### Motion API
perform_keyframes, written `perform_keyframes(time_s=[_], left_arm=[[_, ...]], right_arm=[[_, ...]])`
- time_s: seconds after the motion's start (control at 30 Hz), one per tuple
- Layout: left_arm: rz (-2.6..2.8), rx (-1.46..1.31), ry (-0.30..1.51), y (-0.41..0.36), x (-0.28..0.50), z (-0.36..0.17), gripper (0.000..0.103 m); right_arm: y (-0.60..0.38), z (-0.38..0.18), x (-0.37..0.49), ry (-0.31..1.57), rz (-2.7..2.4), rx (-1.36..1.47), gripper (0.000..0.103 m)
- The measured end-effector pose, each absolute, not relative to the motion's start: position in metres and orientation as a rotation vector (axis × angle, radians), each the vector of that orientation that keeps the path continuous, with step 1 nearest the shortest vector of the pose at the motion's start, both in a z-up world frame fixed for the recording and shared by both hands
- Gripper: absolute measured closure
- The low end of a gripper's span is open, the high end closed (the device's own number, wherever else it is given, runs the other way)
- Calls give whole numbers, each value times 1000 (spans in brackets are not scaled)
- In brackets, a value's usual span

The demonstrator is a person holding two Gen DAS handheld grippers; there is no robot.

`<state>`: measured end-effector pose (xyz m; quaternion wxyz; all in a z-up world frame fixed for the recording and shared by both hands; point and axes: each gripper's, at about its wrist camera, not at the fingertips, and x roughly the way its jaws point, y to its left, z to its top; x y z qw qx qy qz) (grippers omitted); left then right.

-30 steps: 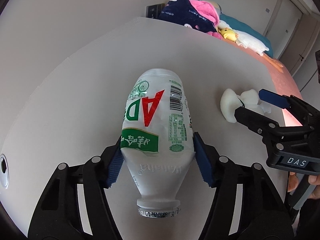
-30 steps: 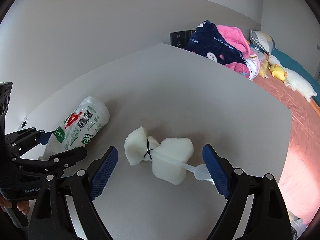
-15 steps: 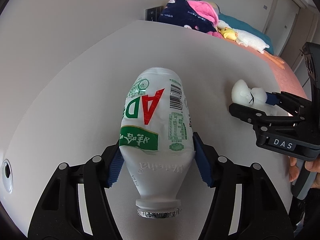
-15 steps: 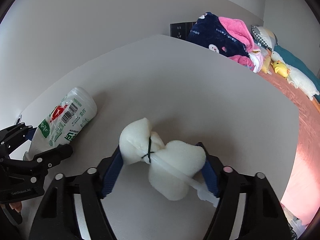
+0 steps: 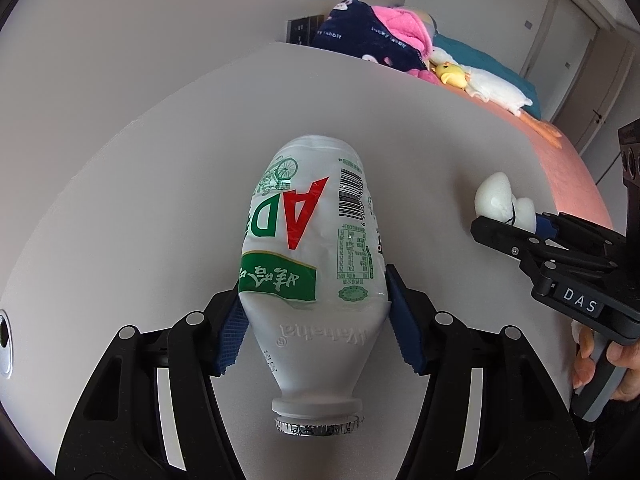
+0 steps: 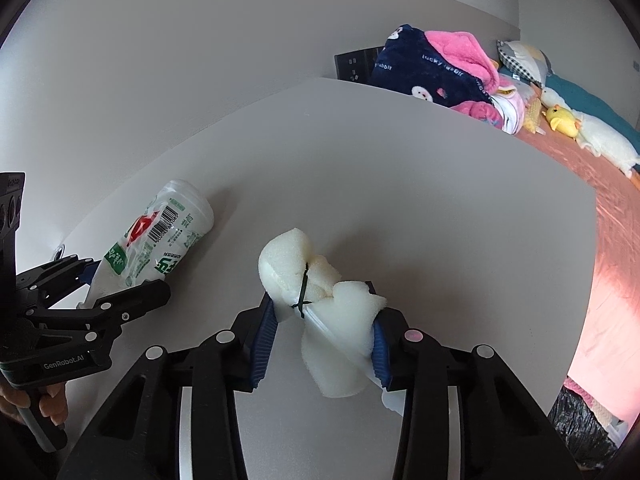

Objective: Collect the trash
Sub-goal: 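Lift the AD bottle and white toy and carry both over the trash bag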

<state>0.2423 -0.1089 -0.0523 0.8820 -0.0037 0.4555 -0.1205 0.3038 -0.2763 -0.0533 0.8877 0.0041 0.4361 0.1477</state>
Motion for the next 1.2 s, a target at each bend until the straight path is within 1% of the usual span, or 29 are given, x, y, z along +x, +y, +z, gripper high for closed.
perform_keyframes(time_s=[0.37, 1.2], left_arm=[[-284, -10, 918, -122, 229, -40, 42], [-374, 35, 830, -174, 146, 7, 42]], right_arm=[[-295, -33, 276, 881, 301, 60, 60], [-332, 12, 183, 781, 275, 94, 59]])
